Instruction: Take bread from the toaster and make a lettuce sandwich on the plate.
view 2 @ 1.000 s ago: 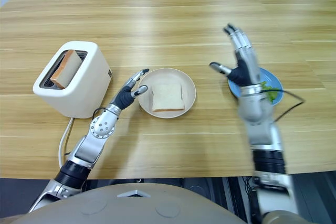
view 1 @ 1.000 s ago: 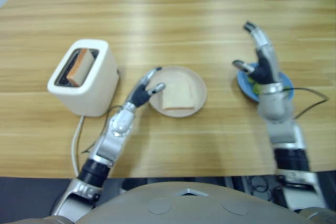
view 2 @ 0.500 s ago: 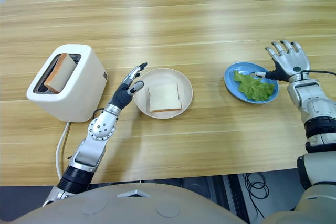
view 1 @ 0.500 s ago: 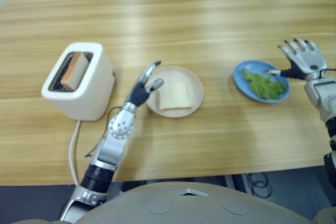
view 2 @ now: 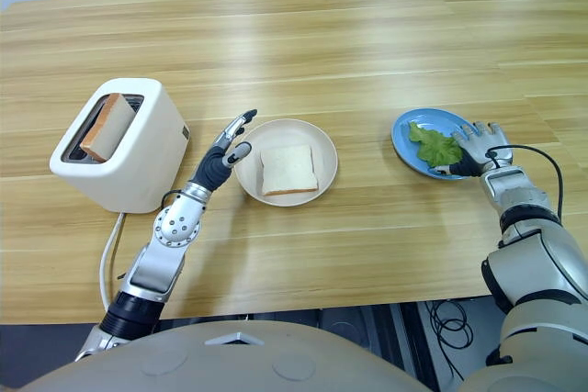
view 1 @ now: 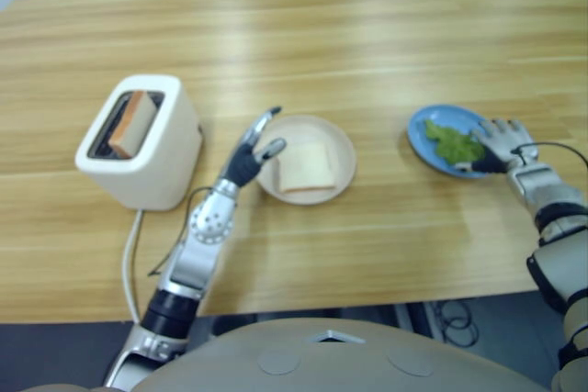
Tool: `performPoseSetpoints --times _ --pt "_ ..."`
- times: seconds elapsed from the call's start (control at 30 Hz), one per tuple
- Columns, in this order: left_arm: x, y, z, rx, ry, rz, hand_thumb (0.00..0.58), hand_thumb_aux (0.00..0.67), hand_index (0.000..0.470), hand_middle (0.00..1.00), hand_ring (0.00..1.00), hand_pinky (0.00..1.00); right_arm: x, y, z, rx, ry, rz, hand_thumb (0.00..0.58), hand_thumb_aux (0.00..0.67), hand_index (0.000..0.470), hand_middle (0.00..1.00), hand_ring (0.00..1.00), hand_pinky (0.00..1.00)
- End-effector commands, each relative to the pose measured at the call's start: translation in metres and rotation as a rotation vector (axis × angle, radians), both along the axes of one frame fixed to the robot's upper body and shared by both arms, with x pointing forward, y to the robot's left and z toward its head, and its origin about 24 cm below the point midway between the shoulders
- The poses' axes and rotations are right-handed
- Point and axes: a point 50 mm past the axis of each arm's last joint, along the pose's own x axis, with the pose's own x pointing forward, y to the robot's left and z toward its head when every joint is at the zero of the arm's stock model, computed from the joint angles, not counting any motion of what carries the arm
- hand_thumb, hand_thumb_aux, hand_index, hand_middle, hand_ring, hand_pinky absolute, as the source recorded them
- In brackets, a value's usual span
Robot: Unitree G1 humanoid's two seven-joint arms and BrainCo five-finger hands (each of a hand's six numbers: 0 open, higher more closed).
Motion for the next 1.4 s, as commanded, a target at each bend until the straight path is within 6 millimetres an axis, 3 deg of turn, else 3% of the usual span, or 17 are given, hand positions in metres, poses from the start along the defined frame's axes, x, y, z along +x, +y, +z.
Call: performPoseSetpoints --times 0.03,0.07,0.1,0.13,0.17,0.53,0.8,0.83,0.87,1.17,1.4 --pt "-0.003 -0.004 -0.003 0.007 0.016 -0.005 0.000 0.000 0.000 0.00 0.00 0.00 -0.003 0.002 -0.009 0.005 0.034 -0.014 0.136 0.084 0.058 0.00 0.00 0.00" --pt "-0.004 -0.005 -0.004 0.006 0.019 -0.007 0.000 0.000 0.000 0.00 0.00 0.00 -0.004 0.002 -0.010 0.006 0.041 -0.018 0.136 0.084 0.058 0.00 0.00 0.00" --pt "-0.005 -0.006 -0.005 0.005 0.021 -0.008 0.000 0.000 0.000 0.00 0.00 0.00 -0.004 0.002 -0.011 0.008 0.046 -0.022 0.509 0.436 0.299 0.00 0.00 0.00" --pt "-0.005 -0.006 -0.005 0.005 0.023 -0.009 0.000 0.000 0.000 0.00 0.00 0.00 -0.005 0.002 -0.011 0.009 0.050 -0.026 0.509 0.436 0.299 0.00 0.00 0.00" --pt "-0.006 -0.007 -0.006 0.004 0.025 -0.010 0.000 0.000 0.000 0.00 0.00 0.00 -0.005 0.001 -0.012 0.010 0.053 -0.028 0.580 0.670 0.460 0.00 0.00 0.00" --pt "-0.008 -0.005 -0.010 0.008 0.042 -0.002 0.000 0.000 0.000 0.00 0.00 0.00 -0.005 0.002 -0.010 0.033 0.023 -0.015 0.580 0.670 0.460 0.00 0.00 0.00" --pt "-0.009 -0.005 -0.012 0.009 0.047 -0.003 0.000 0.000 0.000 0.00 0.00 0.00 0.000 0.002 0.004 0.050 -0.090 0.026 0.580 0.670 0.460 0.00 0.00 0.00" --pt "-0.009 -0.004 -0.012 0.009 0.048 -0.003 0.000 0.000 0.000 0.00 0.00 0.00 0.001 0.002 0.006 0.054 -0.105 0.032 0.580 0.670 0.460 0.34 0.34 0.34" --pt "-0.009 -0.004 -0.012 0.009 0.049 -0.002 0.000 0.000 0.000 0.00 0.00 0.00 0.003 0.001 0.011 0.065 -0.131 0.040 0.580 0.670 0.460 0.98 0.98 0.98" --pt "-0.009 -0.003 -0.014 0.008 0.051 0.003 0.000 0.000 0.000 0.00 0.00 0.00 0.012 0.015 0.044 0.134 -0.331 0.169 0.580 0.670 0.460 1.00 1.00 1.00" --pt "-0.007 -0.003 -0.015 0.005 0.048 0.009 0.000 0.000 0.000 0.00 0.00 0.00 0.016 0.058 0.069 0.190 -0.440 0.328 0.580 0.670 0.460 1.00 1.00 1.00"
